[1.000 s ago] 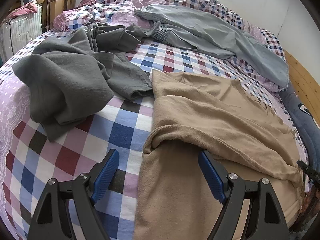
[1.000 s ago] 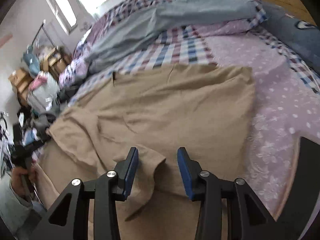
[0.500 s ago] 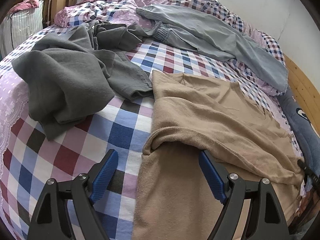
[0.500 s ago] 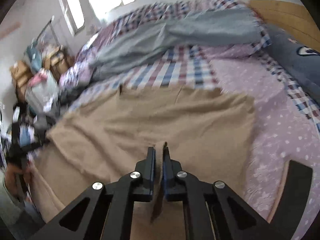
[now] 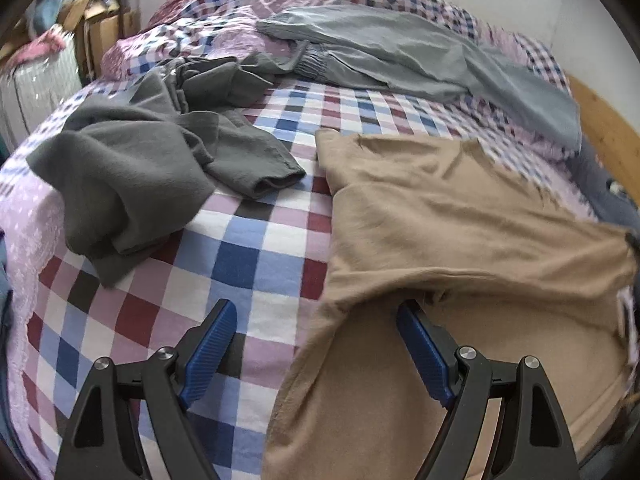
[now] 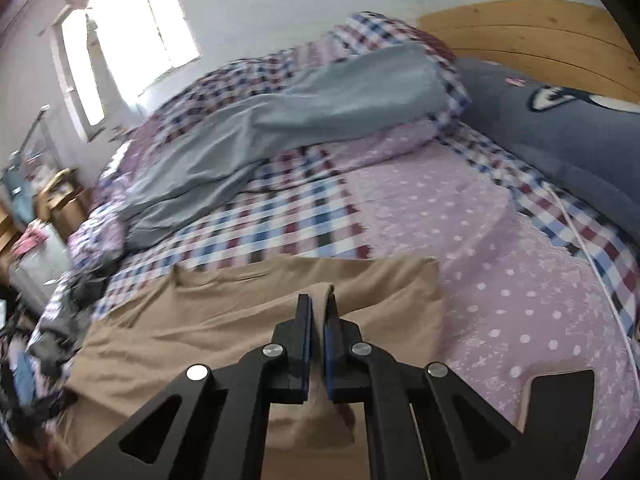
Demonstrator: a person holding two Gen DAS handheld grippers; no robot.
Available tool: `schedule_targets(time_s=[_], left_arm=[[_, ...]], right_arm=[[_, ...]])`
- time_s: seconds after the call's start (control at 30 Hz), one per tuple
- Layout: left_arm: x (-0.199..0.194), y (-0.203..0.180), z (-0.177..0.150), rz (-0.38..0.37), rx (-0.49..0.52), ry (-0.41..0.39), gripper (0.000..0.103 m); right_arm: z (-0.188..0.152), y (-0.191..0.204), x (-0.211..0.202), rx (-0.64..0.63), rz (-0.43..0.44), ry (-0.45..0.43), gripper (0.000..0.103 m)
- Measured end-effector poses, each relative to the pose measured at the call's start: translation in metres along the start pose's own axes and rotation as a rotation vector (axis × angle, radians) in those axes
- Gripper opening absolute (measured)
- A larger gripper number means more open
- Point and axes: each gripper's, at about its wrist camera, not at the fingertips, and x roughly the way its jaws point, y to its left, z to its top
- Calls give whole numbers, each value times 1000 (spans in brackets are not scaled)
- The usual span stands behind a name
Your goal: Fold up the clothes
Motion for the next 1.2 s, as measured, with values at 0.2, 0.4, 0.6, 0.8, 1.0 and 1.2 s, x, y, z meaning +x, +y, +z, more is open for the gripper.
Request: schedule_targets(time_s=[0.2, 0.4, 0.6, 0.8, 1.0, 1.2], left_arm=[[-10, -1, -9, -25, 30, 9, 85], [-16, 15, -10, -91, -46, 1, 85], [-13, 16, -4, -98, -57, -2, 51], [-16, 18, -6, -137, -72, 5, 45], [-19, 47, -6, -147, -209, 18, 45], [-16, 49, -6, -149, -232, 20, 44]], right_arm=[[-9, -19, 37, 55, -89, 94, 6], [-21, -26, 53, 85, -81, 157, 10], [-25, -23, 51, 84, -52, 161, 40], [-23, -19, 42, 86, -76, 150, 42], [-22, -4, 32, 61, -44, 131, 42], [-25, 6, 32, 42, -21, 134, 42]])
